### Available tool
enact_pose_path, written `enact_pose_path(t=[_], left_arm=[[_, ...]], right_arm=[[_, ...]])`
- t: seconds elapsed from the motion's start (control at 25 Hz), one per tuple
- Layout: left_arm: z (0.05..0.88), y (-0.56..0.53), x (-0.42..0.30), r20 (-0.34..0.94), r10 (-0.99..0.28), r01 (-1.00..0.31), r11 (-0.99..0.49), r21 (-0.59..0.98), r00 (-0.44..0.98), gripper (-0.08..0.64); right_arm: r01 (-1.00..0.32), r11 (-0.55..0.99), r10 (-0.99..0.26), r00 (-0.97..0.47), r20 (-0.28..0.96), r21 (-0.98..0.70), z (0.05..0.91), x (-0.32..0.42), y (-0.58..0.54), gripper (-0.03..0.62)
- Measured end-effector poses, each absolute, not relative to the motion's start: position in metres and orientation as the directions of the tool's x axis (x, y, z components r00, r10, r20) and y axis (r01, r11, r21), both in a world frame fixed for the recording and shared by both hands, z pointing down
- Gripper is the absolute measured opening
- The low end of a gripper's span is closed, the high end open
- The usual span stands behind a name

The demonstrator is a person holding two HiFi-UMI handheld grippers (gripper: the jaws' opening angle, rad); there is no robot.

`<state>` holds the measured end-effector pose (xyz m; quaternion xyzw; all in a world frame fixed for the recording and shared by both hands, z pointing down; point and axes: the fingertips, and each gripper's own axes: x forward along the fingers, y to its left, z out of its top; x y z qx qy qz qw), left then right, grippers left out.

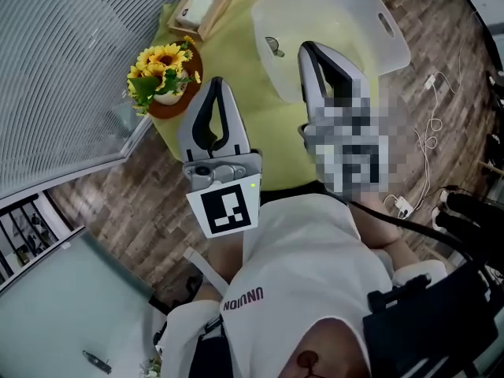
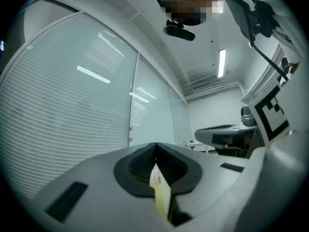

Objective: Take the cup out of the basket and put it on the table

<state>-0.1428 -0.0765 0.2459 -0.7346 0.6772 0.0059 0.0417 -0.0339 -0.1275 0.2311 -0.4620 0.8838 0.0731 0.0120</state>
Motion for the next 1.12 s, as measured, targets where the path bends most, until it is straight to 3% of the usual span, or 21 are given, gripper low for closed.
enact_pose_path(t=[0.24, 0.56, 0.8, 1.12], left_arm=[[0.235, -0.108, -0.122, -0.104, -0.982, -0.983, -0.144, -0.117, 0.156, 0.012], [0.218, -0.160, -0.088, -0.142, -0.947, -0.909, -0.226, -0.351, 0.290, 0.012], [0.217, -0.188, -0.082, -0.152, -0.946, -0.895, -0.206, -0.395, 0.285, 0.012], [0.218, -0.203, -0.077, -0.153, -0.954, -0.897, -0.176, -0.405, 0.256, 0.012]], right_arm=[[-0.828, 0.539, -0.826, -0.555, -0.096, 0.153, 0.226, -0.027, -0.144, 0.020], [-0.827, 0.533, -0.827, -0.554, -0.095, 0.182, 0.226, -0.015, -0.171, 0.020], [-0.823, 0.541, -0.814, -0.564, -0.139, 0.171, 0.223, -0.011, -0.195, 0.020], [-0.766, 0.591, -0.770, -0.629, -0.105, 0.255, 0.237, -0.009, -0.224, 0.020]])
